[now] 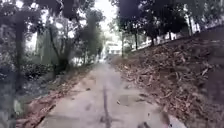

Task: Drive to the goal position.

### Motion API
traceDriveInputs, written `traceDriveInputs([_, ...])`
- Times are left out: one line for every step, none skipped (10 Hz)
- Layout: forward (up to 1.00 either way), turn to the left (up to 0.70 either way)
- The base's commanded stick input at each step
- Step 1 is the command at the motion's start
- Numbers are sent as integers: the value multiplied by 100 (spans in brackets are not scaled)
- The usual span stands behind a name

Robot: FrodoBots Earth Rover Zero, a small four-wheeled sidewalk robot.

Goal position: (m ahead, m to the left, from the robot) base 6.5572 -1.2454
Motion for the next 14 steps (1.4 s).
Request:
traceDriveInputs([100,0])
traceDriveInputs([100,0])
traceDriveInputs([100,0])
traceDriveInputs([100,0])
traceDriveInputs([100,0])
traceDriveInputs([100,0])
traceDriveInputs([100,0])
traceDriveInputs([100,0])
traceDriveInputs([100,0])
traceDriveInputs([100,0])
traceDriveInputs([100,0])
traceDriveInputs([100,0])
traceDriveInputs([100,0])
traceDriveInputs([100,0])
